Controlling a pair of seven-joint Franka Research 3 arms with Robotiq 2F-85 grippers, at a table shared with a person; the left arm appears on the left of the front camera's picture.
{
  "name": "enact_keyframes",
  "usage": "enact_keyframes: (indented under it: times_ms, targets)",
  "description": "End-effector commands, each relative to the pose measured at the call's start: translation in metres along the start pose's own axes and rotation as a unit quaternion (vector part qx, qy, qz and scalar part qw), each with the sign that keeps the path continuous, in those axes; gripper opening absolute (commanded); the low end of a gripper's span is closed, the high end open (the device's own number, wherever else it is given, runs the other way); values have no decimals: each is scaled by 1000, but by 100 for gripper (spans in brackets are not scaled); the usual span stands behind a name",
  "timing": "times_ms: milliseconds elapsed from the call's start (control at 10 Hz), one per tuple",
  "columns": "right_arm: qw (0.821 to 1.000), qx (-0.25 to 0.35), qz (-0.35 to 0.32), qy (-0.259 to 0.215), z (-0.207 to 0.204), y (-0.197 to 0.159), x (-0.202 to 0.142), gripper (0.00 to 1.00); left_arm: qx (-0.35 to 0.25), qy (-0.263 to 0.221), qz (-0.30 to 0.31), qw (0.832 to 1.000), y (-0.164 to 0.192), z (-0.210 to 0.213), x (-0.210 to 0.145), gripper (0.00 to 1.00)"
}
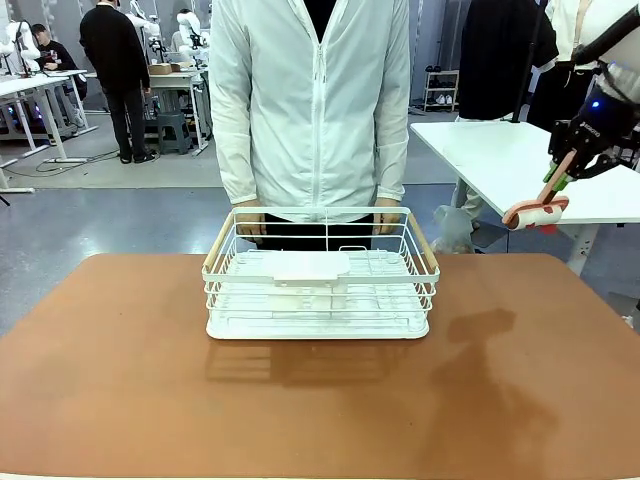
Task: Clean the table.
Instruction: Place the Lint Roller down when the Dish drying rack is positioned in the middle of the table.
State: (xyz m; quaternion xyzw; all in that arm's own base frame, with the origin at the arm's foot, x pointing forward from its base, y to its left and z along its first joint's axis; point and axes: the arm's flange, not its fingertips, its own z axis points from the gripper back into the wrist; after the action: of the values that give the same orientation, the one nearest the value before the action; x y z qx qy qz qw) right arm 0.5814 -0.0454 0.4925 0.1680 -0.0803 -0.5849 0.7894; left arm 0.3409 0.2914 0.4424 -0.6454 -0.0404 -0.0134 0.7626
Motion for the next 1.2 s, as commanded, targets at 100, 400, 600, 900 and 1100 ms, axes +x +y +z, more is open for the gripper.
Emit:
enact_keyframes:
  times_ms: [100,400,600,900,1100]
  targets:
    - [996,60,-41,-49,-27,-17,-23,21,3,1,3,1000,-4,2,-5,100]
    - [995,74,-60,-34,-56,-29,-29,21,3,1,3,1000,-4,2,-5,100]
    - [991,105,-82,-31,-74,-42,-31,21,3,1,3,1000,-4,2,-5,100]
    - [989,95,-108,-20,-117,-56,-22,21,3,1,3,1000,-4,2,-5,100]
    - [990,90,-108,-21,-124,-58,-21,21,3,1,3,1000,-4,2,-5,100]
